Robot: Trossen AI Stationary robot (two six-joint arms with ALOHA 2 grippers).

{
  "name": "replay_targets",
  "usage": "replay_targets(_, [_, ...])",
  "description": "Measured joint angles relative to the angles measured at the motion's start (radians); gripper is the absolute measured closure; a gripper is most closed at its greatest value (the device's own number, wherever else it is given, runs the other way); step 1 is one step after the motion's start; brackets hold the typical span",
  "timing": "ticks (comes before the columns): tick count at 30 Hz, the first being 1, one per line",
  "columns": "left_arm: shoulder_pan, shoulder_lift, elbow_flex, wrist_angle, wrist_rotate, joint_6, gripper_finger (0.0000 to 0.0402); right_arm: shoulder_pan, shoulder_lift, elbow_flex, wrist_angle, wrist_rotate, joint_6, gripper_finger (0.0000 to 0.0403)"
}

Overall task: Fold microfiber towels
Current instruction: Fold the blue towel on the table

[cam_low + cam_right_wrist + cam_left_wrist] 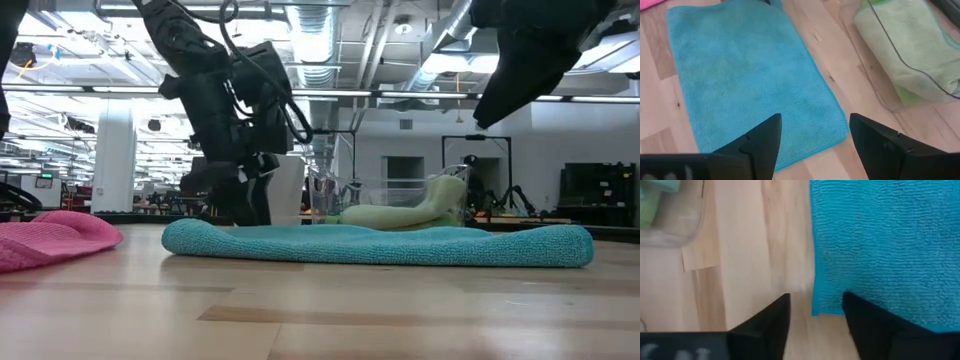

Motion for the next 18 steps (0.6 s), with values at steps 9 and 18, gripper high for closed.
replay_targets(9, [0.000,0.003,-0.002,-0.014,0.063,-0.030,0.0389,0.000,0.000,0.000,0.000,0.000,0.005,0.0143])
replay_targets(18, [-0.035,-0.007,0.086,-0.181,-0.097,-0.138,0.0399,0.000,0.000,0.000,-0.001,0.000,0.019,0.0143])
